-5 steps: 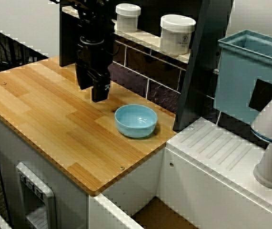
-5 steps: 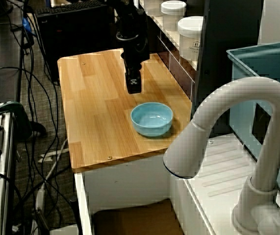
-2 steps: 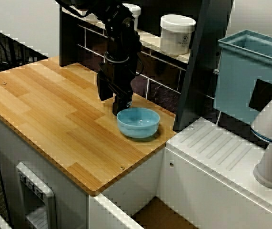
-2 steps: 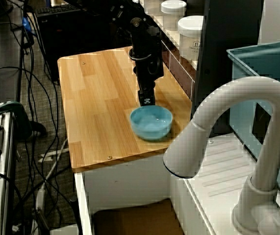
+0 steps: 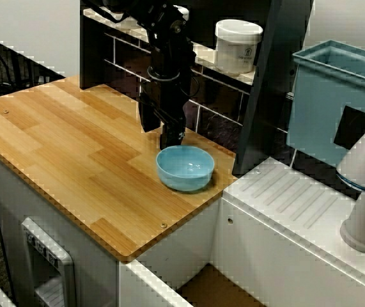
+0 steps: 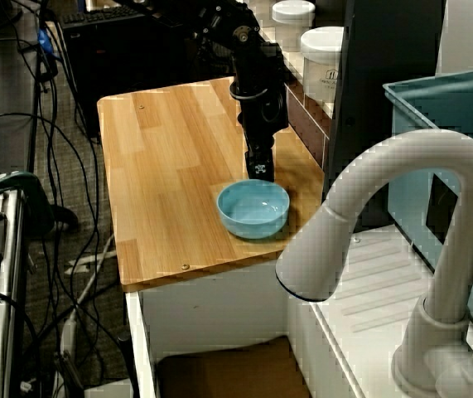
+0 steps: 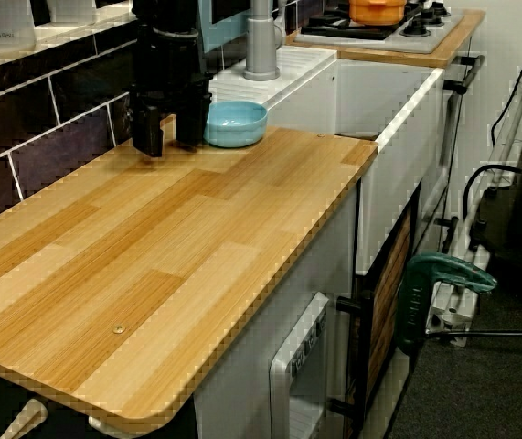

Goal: Push into sink

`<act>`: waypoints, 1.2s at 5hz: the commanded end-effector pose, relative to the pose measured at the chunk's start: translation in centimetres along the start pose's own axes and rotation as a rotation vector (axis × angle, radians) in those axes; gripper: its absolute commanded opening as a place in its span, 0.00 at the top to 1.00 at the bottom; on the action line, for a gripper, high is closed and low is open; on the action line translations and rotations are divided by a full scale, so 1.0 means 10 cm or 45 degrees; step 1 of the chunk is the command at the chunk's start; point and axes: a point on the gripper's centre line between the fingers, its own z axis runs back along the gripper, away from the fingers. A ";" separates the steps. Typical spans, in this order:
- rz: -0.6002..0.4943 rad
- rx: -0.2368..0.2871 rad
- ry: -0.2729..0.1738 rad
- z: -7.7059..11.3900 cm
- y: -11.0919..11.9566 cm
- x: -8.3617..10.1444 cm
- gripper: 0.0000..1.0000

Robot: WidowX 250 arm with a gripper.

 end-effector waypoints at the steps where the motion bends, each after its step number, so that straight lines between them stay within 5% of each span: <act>1: -0.088 -0.035 -0.057 0.18 -0.07 0.12 0.00; 6: -0.310 -0.131 -0.034 0.33 -0.95 0.05 0.00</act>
